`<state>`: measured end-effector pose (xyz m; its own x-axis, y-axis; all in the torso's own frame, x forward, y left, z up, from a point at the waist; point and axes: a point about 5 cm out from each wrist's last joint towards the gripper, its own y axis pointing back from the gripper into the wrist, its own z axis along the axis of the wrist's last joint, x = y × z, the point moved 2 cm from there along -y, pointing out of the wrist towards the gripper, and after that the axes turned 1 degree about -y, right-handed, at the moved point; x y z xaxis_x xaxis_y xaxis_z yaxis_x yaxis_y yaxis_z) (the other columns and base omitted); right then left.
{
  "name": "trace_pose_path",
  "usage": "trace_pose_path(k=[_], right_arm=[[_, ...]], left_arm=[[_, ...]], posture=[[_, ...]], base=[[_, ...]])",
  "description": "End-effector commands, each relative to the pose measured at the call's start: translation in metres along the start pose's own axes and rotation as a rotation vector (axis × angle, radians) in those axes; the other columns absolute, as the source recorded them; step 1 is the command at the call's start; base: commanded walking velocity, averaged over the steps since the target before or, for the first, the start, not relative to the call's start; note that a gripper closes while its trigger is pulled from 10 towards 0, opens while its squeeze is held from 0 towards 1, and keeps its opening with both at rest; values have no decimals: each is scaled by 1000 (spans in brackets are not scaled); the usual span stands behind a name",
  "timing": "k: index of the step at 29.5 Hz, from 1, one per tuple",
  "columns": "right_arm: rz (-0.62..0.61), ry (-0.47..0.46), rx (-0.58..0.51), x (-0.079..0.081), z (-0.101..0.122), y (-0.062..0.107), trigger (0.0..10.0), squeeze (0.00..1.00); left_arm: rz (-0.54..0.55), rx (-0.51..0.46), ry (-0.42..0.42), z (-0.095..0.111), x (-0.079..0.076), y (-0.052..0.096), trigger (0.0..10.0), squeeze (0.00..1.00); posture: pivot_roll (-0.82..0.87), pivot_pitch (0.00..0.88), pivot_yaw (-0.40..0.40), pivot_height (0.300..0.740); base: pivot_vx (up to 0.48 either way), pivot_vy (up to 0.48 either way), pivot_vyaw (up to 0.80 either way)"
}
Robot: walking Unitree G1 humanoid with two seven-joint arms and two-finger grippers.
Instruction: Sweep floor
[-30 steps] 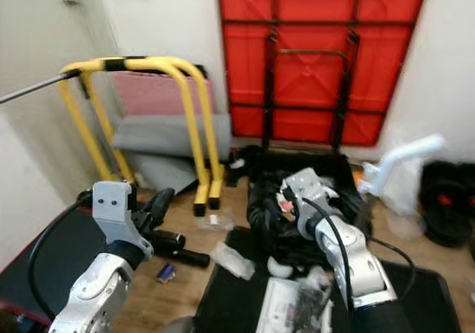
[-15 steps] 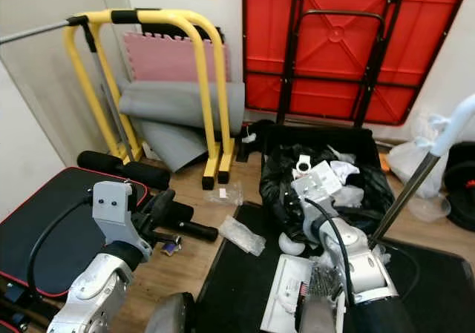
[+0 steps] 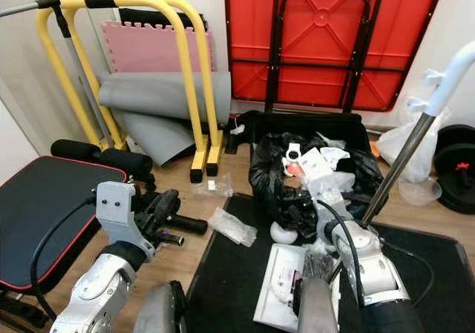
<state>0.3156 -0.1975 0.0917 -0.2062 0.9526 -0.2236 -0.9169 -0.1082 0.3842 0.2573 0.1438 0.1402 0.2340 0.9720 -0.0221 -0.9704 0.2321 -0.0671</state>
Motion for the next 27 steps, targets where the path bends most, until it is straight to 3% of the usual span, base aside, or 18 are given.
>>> trace_pose_path(k=[1,12,15,16,17,21,22,23,27], right_arm=[[-63,3,46,-11,-12,2,10000,0],[-111,-39,88,-19,-27,1,10000,0],[-128,-97,-7,-30,-11,-6,10000,0],[-130,-104,-19,-32,-9,-7,10000,0],[-131,-108,-30,-33,-8,-8,10000,0],[-145,-137,-41,-38,-8,-9,10000,0],[-128,-158,-34,-36,-10,-8,10000,0],[-114,-172,-29,-34,-12,-8,10000,0],[207,-282,-70,3,-12,5,10000,0]], left_arm=[[-112,-5,-28,1,-10,1,10000,0],[-191,-19,-29,3,-19,2,10000,0],[-243,-16,-41,3,-24,3,10000,0],[-246,-22,-37,4,-25,3,1137,0],[-248,-25,-35,4,-25,3,0,0],[-248,-29,-37,5,-26,3,0,0],[-245,-27,-42,5,-25,3,7255,0],[-244,-26,-45,5,-25,3,10000,0],[-242,-24,-48,5,-25,3,10000,0]], posture=[[-108,0,-15,455],[-108,0,-15,400],[-98,0,-18,400],[-98,0,-18,400],[-98,0,-18,400],[-95,0,-21,400],[-95,0,-21,400],[-95,0,-21,400],[-97,0,-25,400]], base=[[0,0,0],[0,0,0],[0,0,0],[0,0,0],[0,0,0],[0,0,0],[0,0,0],[0,0,0],[0,0,0]])
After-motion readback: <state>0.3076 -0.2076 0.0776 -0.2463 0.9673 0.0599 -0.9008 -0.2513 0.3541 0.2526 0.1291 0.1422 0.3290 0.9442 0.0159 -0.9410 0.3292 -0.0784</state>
